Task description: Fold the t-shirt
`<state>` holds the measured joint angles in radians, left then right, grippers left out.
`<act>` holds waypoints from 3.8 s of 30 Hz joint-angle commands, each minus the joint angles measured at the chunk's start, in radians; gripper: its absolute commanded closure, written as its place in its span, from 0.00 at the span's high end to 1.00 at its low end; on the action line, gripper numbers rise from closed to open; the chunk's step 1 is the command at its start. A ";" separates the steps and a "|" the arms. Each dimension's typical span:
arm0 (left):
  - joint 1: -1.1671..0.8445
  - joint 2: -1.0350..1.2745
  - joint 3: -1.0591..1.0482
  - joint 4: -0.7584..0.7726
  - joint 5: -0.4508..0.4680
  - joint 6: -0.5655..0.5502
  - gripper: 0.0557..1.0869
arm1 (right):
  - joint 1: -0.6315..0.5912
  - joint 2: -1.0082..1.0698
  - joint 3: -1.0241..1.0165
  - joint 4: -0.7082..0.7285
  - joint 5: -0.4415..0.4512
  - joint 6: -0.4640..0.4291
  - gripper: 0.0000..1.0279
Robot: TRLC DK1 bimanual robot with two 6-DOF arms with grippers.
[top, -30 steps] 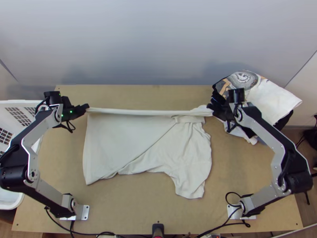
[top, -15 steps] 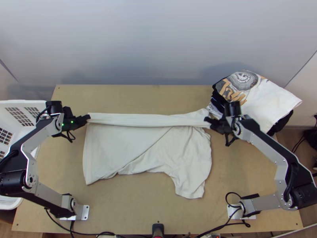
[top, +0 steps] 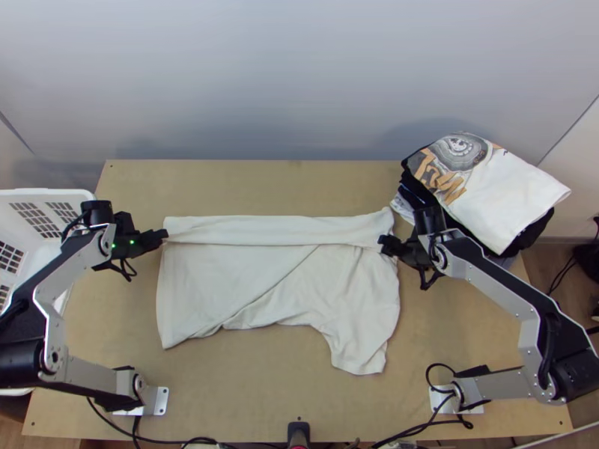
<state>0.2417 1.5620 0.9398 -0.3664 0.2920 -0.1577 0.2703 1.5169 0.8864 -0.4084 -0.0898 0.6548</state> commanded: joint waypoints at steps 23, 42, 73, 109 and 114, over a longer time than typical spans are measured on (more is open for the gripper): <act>-0.019 -0.313 -0.015 -0.379 0.056 0.234 0.66 | 0.052 -0.305 -0.196 -0.560 -0.139 -0.060 0.84; -0.021 -0.436 -0.032 -0.648 -0.054 0.555 0.73 | 0.078 -0.290 -0.228 -0.317 -0.128 -0.118 0.18; -0.154 -0.474 -0.164 -0.941 -0.174 0.758 0.78 | 0.102 -0.347 -0.257 -0.310 -0.110 -0.133 0.03; -0.306 -0.418 -0.294 -0.792 -0.186 0.688 0.47 | 0.104 -0.391 -0.247 -0.314 -0.099 -0.132 0.03; -0.315 -0.418 -0.306 -0.776 -0.177 0.676 0.04 | 0.104 -0.396 -0.245 -0.317 -0.096 -0.130 0.03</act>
<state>-0.0467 1.1412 0.6456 -1.1557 0.1040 0.5411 0.3740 1.1255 0.6376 -0.7227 -0.1909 0.5236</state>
